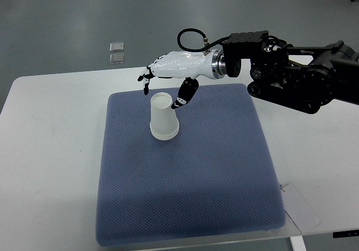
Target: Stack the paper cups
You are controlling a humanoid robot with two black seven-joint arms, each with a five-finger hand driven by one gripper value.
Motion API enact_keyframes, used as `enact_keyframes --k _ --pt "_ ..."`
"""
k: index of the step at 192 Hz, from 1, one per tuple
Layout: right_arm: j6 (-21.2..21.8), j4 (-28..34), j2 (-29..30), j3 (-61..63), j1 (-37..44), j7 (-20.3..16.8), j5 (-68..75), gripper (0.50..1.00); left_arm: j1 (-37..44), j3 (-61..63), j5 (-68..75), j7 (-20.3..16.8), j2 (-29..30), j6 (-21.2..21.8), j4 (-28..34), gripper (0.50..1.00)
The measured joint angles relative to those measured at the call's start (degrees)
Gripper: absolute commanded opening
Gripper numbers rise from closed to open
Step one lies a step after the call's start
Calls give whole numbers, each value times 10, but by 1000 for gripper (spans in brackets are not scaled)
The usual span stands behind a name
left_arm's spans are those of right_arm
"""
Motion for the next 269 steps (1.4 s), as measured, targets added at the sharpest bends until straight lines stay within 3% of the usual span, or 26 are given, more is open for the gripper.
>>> enact_keyframes --k 81,173,224,269 --pt "0 -45 -62 120 -40 -2 72 883 0 0 0 0 0 0 0 1000" --pt "0 -136 -134 152 -102 -104 625 883 0 0 0 0 0 0 0 1000" --pt "-2 -151 -132 149 -142 -112 850 887 0 0 0 0 0 0 0 1000" --pt "-21 -150 -117 120 -157 -109 955 891 0 0 0 0 0 0 0 1000"
